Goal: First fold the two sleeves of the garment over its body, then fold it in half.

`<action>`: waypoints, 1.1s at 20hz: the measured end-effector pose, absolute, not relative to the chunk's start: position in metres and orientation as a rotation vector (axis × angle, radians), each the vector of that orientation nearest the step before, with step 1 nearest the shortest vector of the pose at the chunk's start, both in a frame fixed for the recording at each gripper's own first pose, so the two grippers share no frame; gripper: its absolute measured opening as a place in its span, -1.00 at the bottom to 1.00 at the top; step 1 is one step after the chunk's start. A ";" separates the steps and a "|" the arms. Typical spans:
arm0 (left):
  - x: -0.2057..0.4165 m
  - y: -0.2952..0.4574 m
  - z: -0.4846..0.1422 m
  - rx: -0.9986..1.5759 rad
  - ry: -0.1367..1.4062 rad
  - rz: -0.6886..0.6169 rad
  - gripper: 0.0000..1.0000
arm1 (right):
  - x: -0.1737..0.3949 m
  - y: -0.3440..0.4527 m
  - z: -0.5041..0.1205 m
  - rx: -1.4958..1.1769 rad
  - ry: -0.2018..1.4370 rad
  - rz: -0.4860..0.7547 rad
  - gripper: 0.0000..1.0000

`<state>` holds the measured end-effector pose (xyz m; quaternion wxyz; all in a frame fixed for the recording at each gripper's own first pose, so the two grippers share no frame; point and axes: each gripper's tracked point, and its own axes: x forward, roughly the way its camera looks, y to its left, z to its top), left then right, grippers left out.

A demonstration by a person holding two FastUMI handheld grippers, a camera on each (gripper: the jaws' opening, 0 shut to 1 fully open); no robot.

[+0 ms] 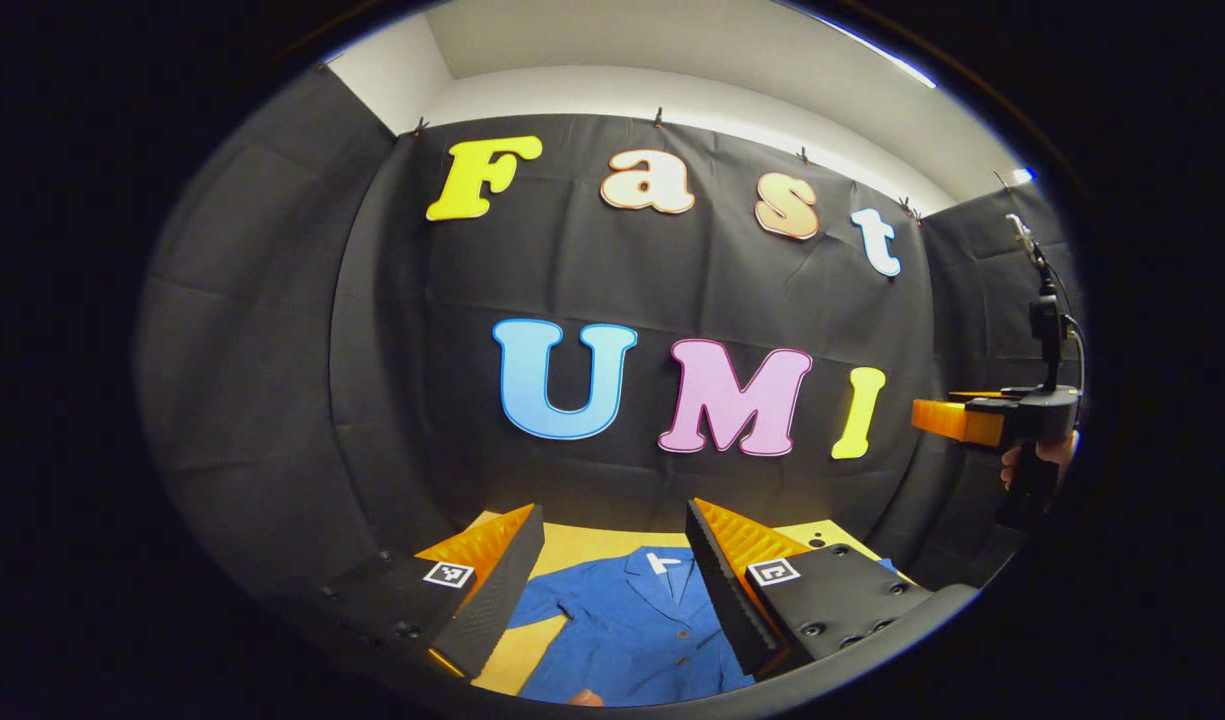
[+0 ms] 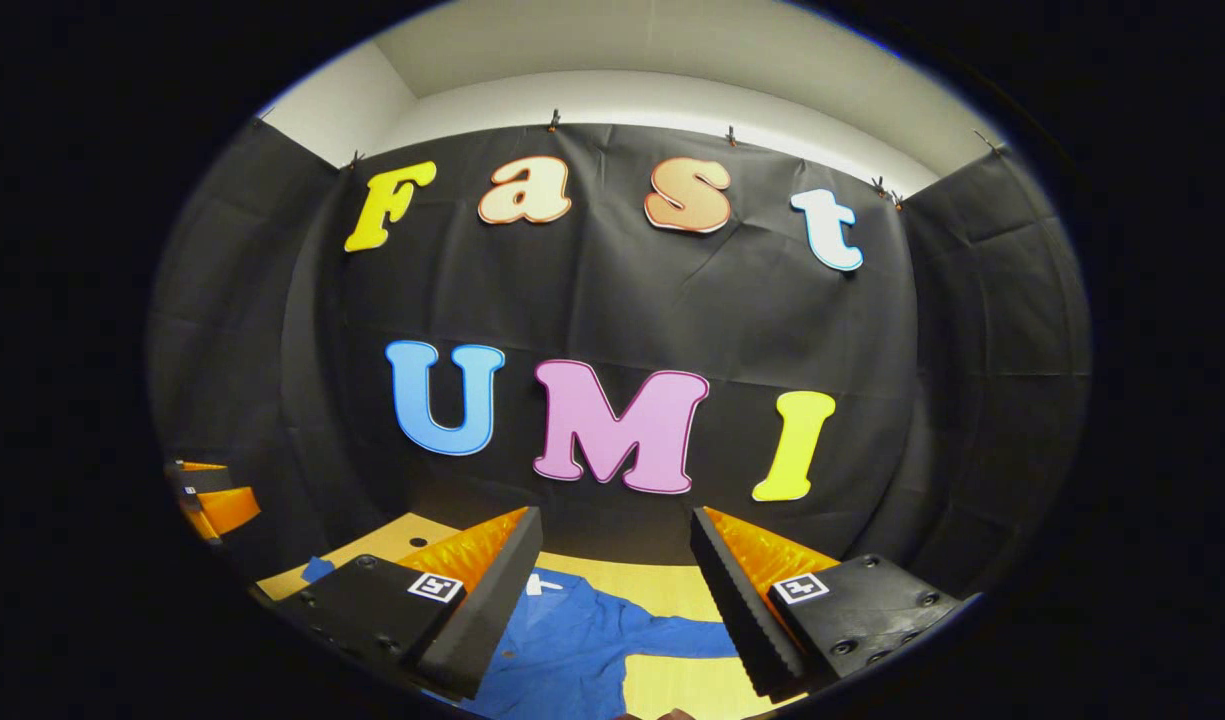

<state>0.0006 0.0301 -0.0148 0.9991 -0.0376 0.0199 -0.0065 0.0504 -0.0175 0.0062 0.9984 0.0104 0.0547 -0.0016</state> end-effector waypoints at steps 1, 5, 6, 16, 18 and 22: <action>0.003 0.032 -0.018 -0.075 0.047 -0.014 0.64 | 0.058 -0.021 -0.001 0.047 0.149 0.011 0.92; 0.010 0.040 -0.028 -0.070 0.056 -0.015 0.60 | 0.105 -0.062 -0.044 0.051 0.337 0.034 0.92; 0.012 0.040 -0.032 -0.078 0.063 -0.016 0.66 | 0.117 -0.075 -0.061 0.060 0.399 0.035 0.92; 0.049 0.033 -0.049 -0.111 0.132 0.141 0.63 | 0.159 -0.294 -0.350 0.227 1.252 -0.275 0.96; 0.058 0.027 -0.060 -0.117 0.170 0.168 0.64 | 0.150 -0.337 -0.397 0.219 1.358 -0.356 0.98; 0.071 0.013 -0.078 -0.118 0.234 0.214 0.64 | 0.135 -0.370 -0.468 0.291 1.491 -0.420 0.94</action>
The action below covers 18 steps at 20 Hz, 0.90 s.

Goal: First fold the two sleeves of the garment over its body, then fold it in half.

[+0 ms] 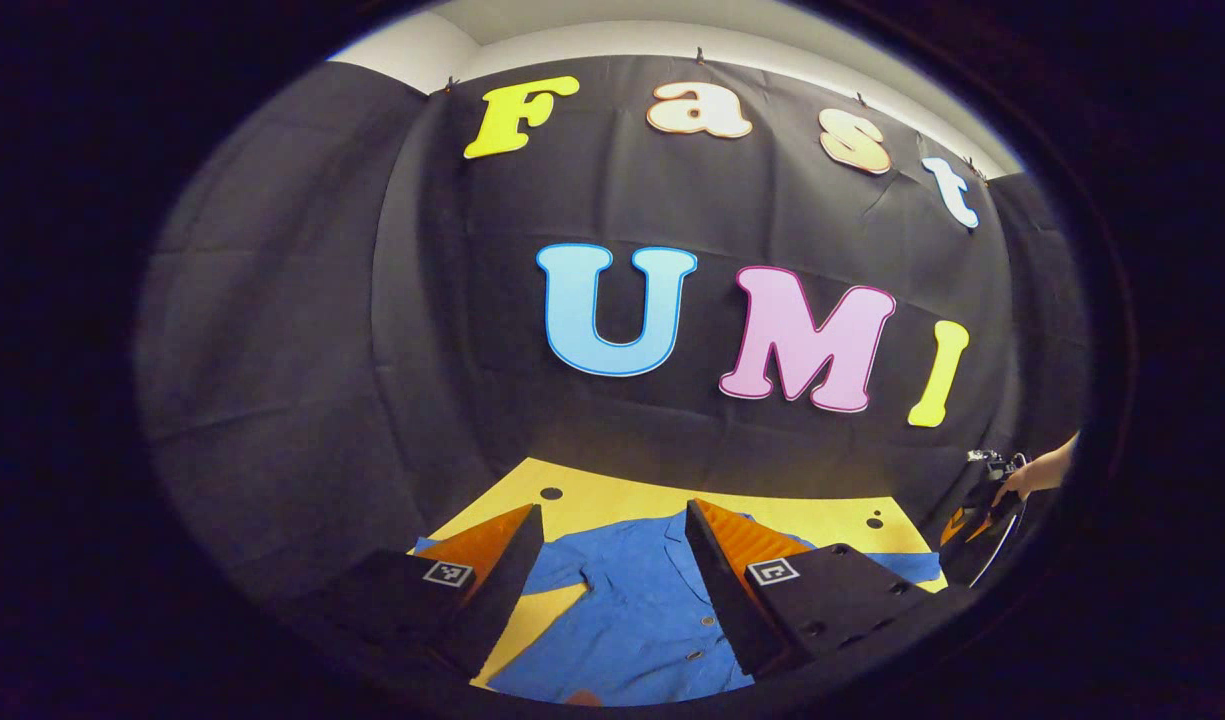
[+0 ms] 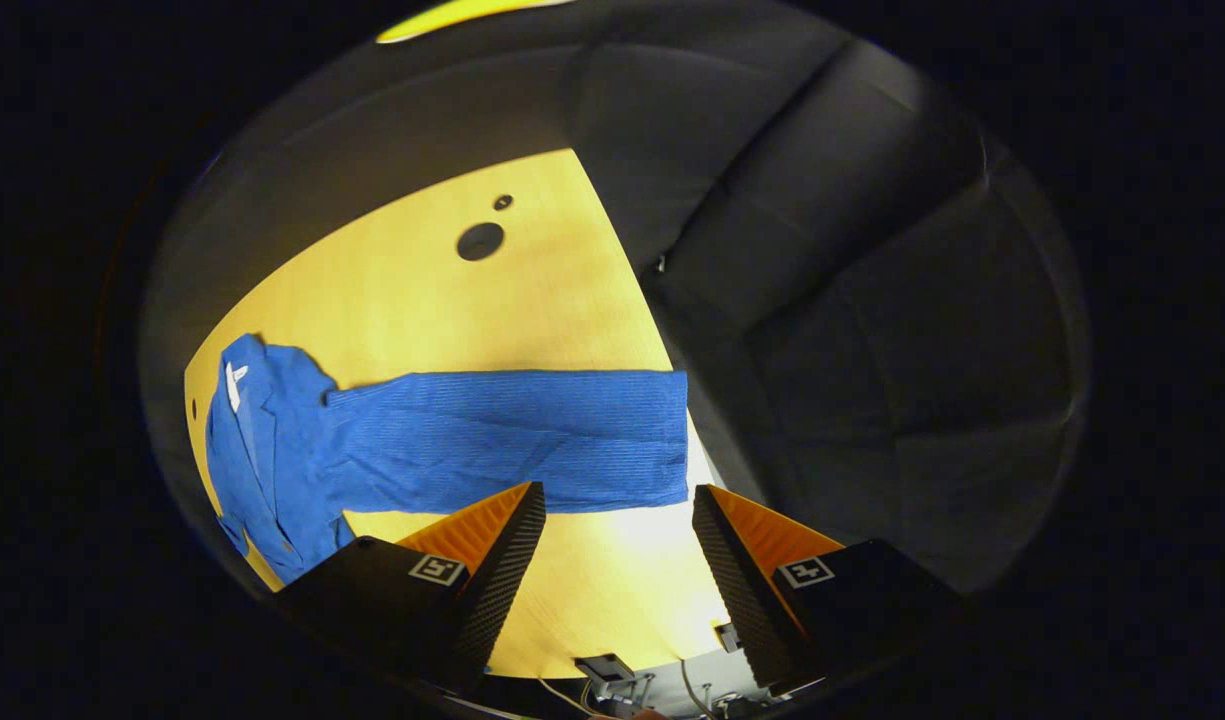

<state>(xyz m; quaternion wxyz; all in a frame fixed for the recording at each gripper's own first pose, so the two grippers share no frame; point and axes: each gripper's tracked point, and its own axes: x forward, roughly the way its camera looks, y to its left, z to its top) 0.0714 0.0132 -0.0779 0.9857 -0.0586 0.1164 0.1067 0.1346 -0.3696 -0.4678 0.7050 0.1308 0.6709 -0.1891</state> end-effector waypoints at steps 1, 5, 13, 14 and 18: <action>0.075 0.009 -0.081 -0.114 0.250 0.220 0.64 | 0.129 -0.377 -0.483 0.285 1.516 -0.426 0.94; 0.083 -0.004 -0.092 -0.072 0.285 0.226 0.64 | 0.123 -0.383 -0.523 0.279 1.577 -0.403 0.90; 0.080 -0.009 -0.097 -0.071 0.303 0.256 0.63 | 0.110 -0.388 -0.556 0.217 1.635 -0.372 0.80; 0.078 -0.007 -0.099 -0.070 0.305 0.264 0.63 | 0.113 -0.387 -0.563 0.243 1.627 -0.377 0.80; 0.068 -0.010 -0.103 -0.068 0.308 0.275 0.63 | 0.118 -0.368 -0.565 0.412 1.583 -0.346 0.15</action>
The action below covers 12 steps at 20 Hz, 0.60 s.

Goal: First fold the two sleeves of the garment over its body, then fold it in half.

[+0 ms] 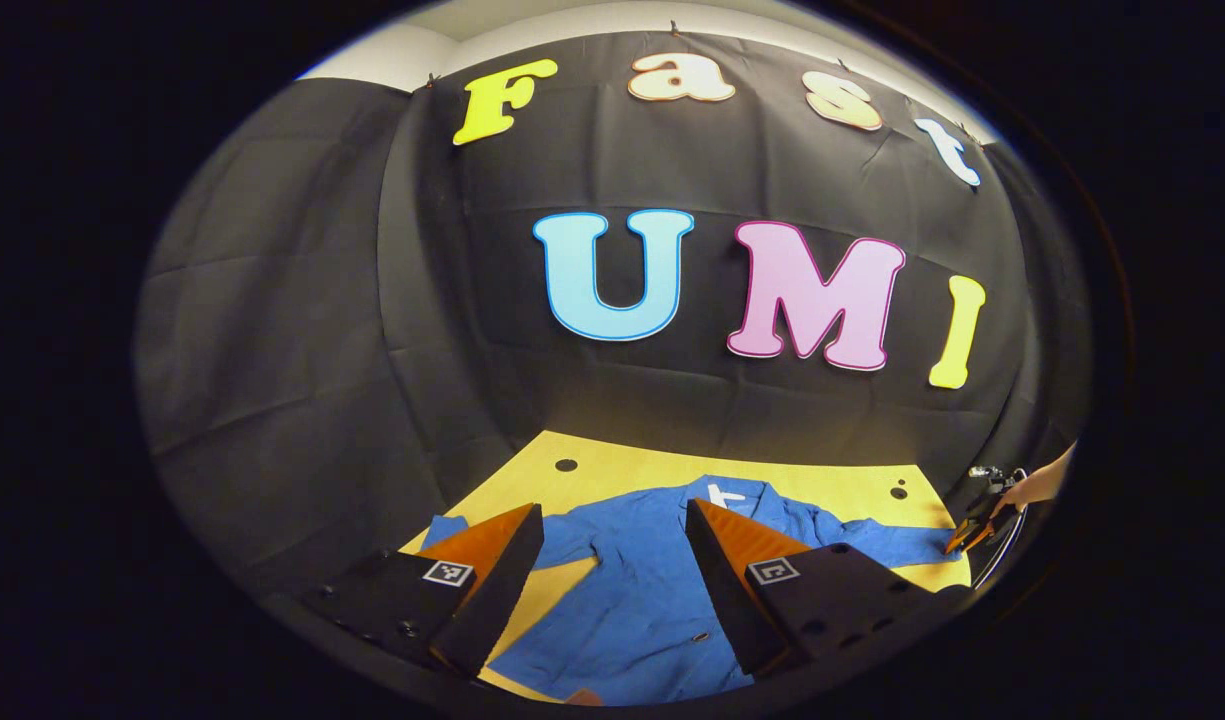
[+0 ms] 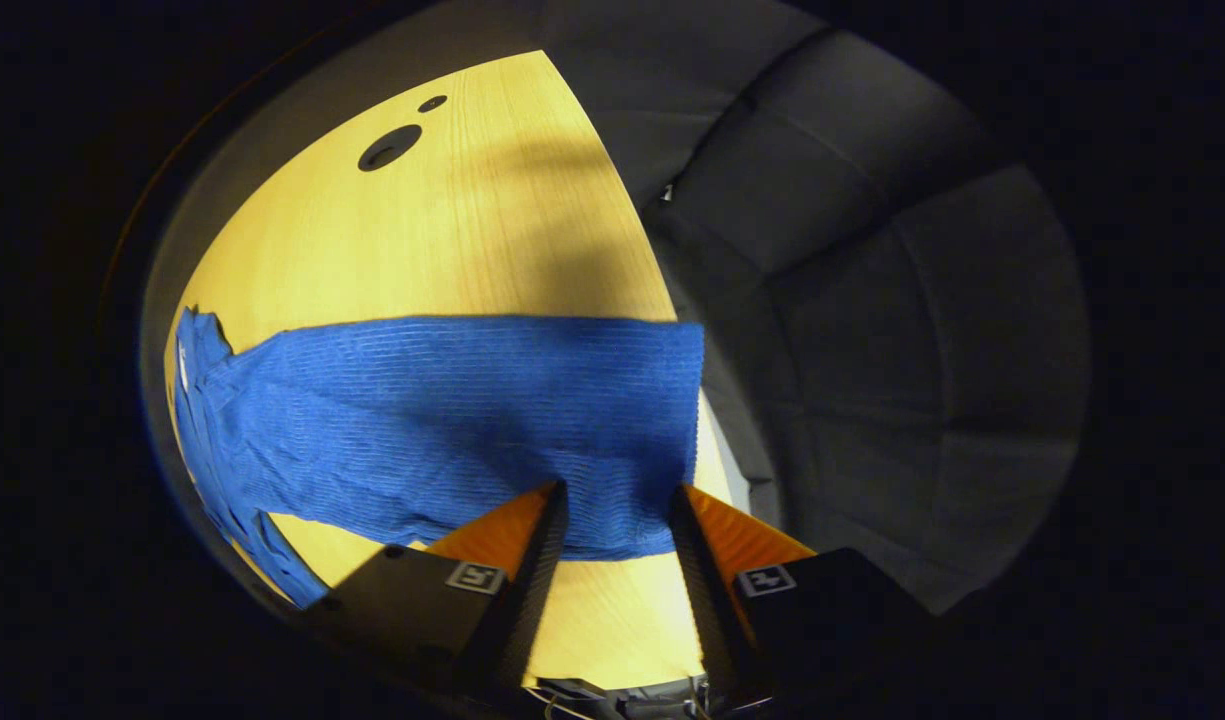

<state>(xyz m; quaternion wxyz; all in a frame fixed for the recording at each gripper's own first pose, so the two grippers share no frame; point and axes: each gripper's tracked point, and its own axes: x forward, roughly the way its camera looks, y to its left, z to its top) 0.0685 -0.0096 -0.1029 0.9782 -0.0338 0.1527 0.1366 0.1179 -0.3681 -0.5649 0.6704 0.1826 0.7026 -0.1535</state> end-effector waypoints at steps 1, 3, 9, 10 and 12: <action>0.066 -0.010 -0.103 -0.064 0.308 0.277 0.63 | 0.122 -0.365 -0.564 0.454 1.555 -0.354 -0.17; 0.062 -0.010 -0.103 -0.055 0.306 0.284 0.66 | 0.123 -0.368 -0.562 0.440 1.536 -0.354 -0.82; 0.043 -0.005 -0.104 -0.068 0.277 0.287 0.63 | 0.138 -0.364 -0.520 0.356 1.409 -0.354 -0.89; 0.039 -0.003 -0.105 -0.075 0.270 0.277 0.63 | 0.141 -0.360 -0.502 0.338 1.381 -0.349 -0.89; 0.032 0.003 -0.105 -0.086 0.253 0.242 0.63 | 0.151 -0.344 -0.465 0.309 1.311 -0.325 -0.90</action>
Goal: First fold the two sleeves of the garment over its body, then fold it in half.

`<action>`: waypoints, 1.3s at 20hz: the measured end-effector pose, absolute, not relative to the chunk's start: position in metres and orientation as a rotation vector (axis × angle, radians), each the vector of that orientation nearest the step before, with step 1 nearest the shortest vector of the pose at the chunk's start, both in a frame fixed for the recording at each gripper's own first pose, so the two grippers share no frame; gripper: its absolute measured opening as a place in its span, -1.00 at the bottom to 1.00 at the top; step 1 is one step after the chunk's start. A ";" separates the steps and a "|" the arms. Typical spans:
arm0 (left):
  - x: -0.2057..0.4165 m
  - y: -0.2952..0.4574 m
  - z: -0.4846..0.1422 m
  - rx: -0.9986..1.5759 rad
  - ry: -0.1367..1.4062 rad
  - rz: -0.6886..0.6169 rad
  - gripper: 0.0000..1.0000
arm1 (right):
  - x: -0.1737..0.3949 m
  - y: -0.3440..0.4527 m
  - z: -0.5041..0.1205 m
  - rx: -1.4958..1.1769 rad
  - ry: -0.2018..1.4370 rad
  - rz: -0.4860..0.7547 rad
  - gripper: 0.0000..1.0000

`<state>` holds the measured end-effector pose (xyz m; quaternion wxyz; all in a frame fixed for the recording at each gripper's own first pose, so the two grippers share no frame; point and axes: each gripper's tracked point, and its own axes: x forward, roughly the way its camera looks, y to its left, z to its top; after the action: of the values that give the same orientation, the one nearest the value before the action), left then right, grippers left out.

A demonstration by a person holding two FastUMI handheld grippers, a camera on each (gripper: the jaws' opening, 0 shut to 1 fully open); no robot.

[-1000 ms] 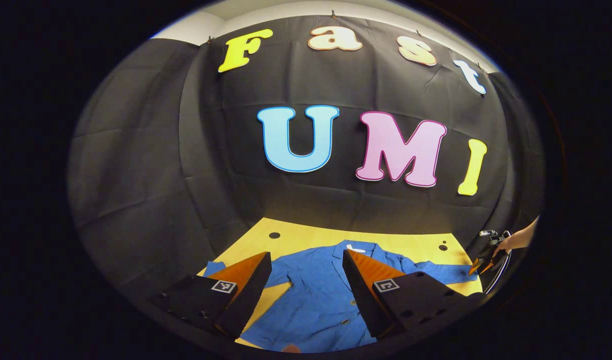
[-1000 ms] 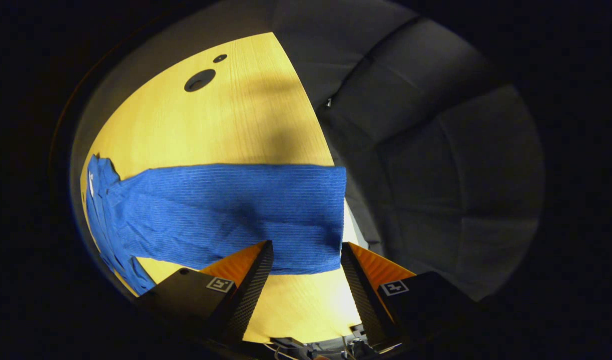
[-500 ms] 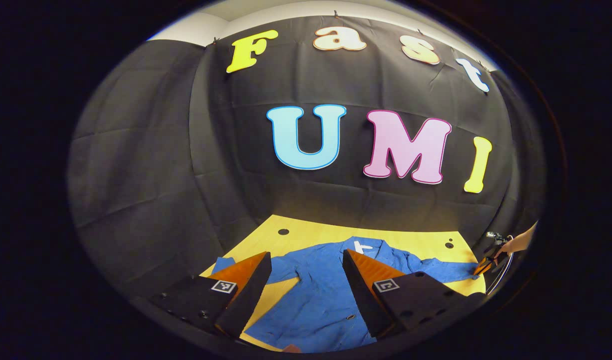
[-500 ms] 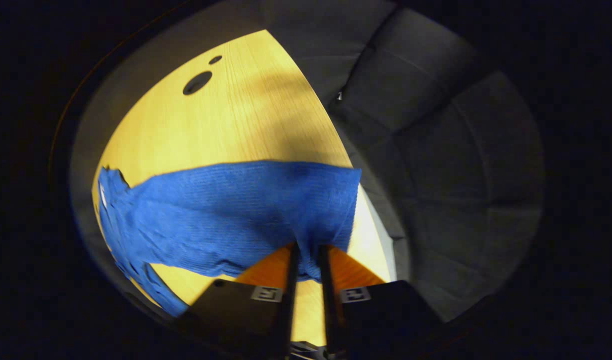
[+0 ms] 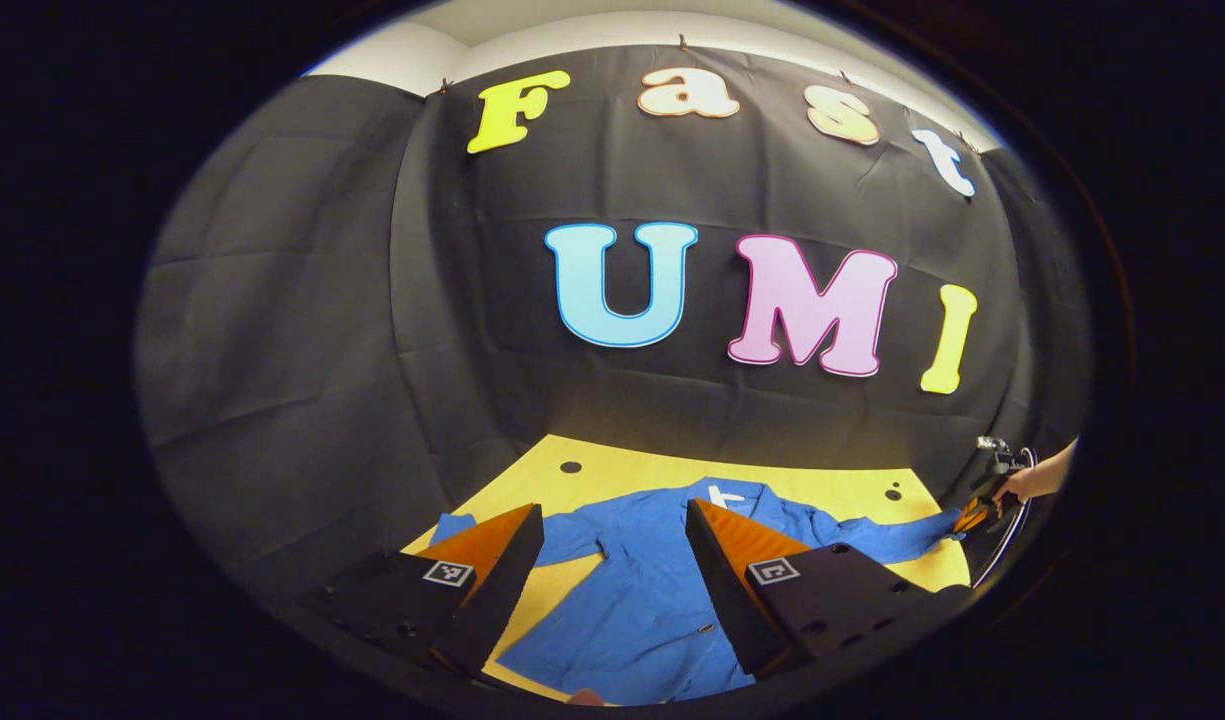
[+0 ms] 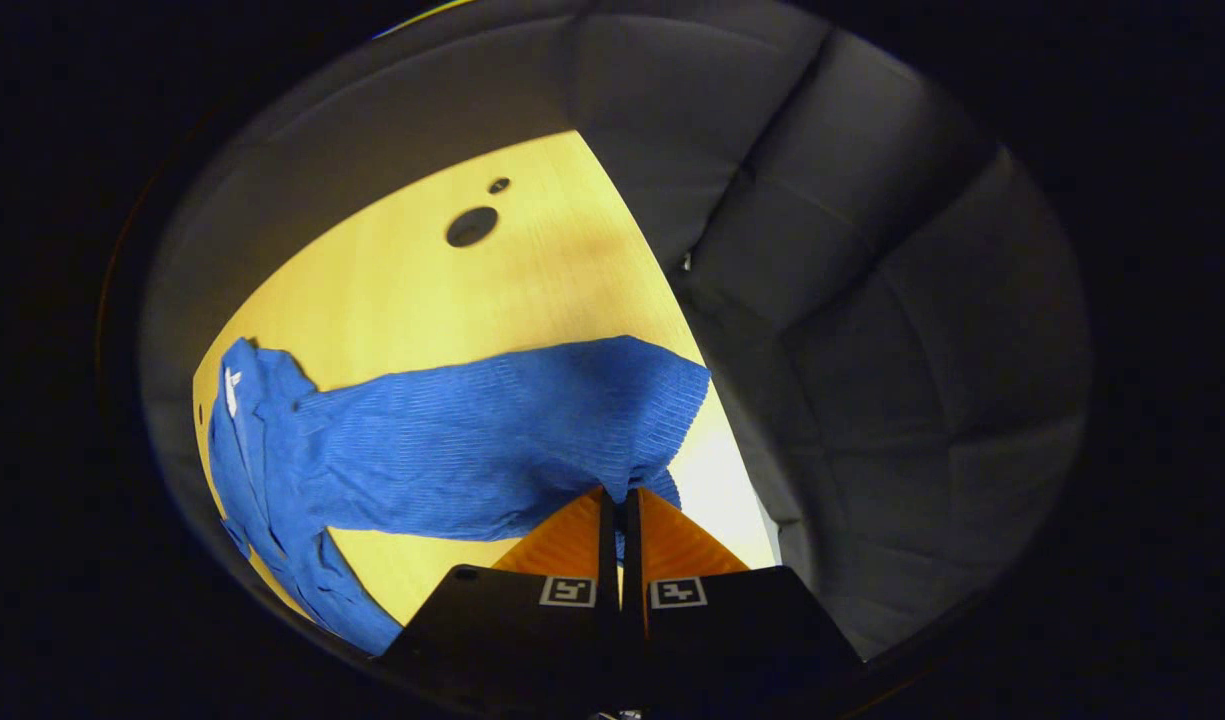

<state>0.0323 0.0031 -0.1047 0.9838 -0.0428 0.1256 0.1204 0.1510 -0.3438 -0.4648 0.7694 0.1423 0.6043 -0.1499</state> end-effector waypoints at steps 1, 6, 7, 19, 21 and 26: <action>0.032 0.010 -0.104 -0.087 0.245 0.226 0.63 | 0.156 -0.333 -0.444 0.309 1.271 -0.324 -0.89; 0.018 0.063 -0.095 -0.072 0.183 0.189 0.60 | 0.199 -0.264 -0.317 0.258 1.067 -0.270 -0.90; 0.015 0.075 -0.096 -0.072 0.178 0.194 0.63 | 0.210 -0.243 -0.292 0.260 1.031 -0.248 -0.91; -0.056 0.190 -0.141 -0.145 0.216 0.389 0.63 | 0.320 0.183 -0.271 0.357 0.984 0.230 -0.91; -0.071 0.205 -0.149 -0.158 0.240 0.439 0.64 | 0.324 0.219 -0.329 0.282 1.040 0.239 -0.92; -0.116 0.227 -0.179 -0.195 0.315 0.579 0.64 | 0.300 0.289 -0.457 0.235 1.264 0.292 -0.90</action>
<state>-0.1160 0.2271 -0.1786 0.9415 -0.0955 0.1544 0.2841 0.2996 0.2891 -0.4569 0.7905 0.1093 0.5872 0.1355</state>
